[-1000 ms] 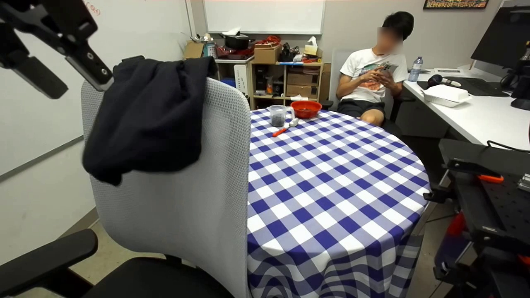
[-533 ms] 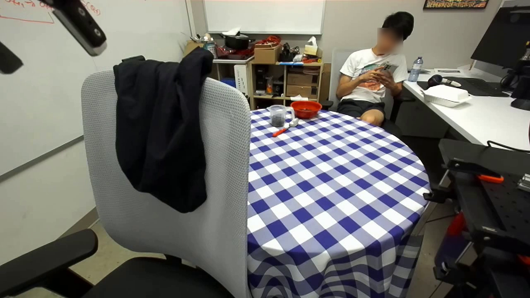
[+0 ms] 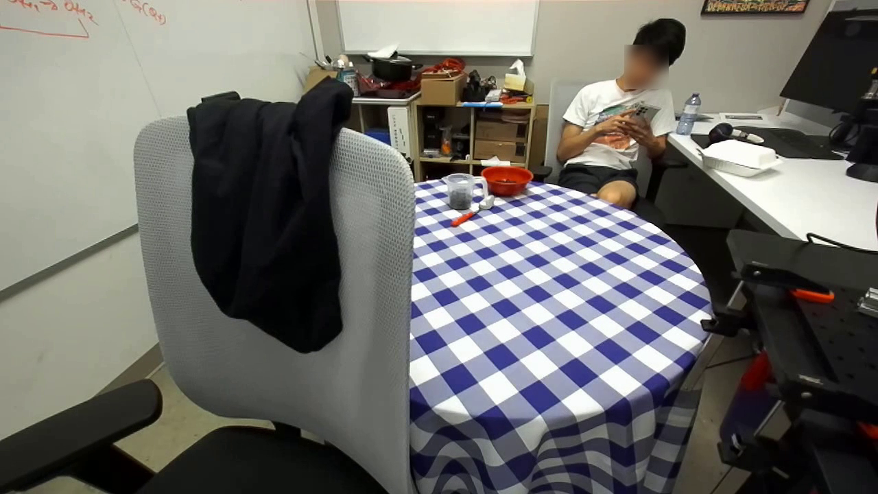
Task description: Pick up the cloth from the table and put it on the chair
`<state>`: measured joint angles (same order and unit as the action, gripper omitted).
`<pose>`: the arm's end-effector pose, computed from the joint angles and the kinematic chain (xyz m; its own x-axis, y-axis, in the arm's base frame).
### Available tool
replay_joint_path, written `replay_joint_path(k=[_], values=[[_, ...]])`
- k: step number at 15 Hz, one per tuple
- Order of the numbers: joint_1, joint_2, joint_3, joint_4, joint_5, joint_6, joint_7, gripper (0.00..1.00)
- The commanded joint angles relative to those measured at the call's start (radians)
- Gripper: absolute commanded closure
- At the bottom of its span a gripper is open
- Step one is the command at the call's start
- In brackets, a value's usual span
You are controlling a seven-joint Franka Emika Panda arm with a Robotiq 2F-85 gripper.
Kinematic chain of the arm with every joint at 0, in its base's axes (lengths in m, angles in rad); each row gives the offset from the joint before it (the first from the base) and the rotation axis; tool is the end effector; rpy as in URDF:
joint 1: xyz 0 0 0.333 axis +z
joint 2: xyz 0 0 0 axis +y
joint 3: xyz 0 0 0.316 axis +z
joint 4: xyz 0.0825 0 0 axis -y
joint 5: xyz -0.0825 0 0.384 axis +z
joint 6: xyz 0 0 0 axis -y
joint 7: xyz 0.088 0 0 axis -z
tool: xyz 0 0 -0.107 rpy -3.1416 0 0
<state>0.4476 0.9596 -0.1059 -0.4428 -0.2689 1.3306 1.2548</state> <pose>0.7019 0.2644 0.4881 0.5910 -0.7446 0.3101 -0.8045 -0.5722 0.1592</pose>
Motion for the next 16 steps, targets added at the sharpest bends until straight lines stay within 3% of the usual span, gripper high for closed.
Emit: replay_joint_path(k=[1,5,7,10,16], values=[[-0.097,-0.025,-0.009,-0.007,0.013,-0.017,-0.149,0.0],[-0.239,-0.01,-0.004,-0.02,0.062,-0.017,-0.181,0.0],[-0.308,0.051,-0.004,0.053,0.09,-0.037,-0.197,0.0],[-0.401,0.062,0.01,0.027,0.139,0.006,-0.273,0.0],[-0.517,0.111,0.007,0.032,0.173,0.09,-0.47,0.0]])
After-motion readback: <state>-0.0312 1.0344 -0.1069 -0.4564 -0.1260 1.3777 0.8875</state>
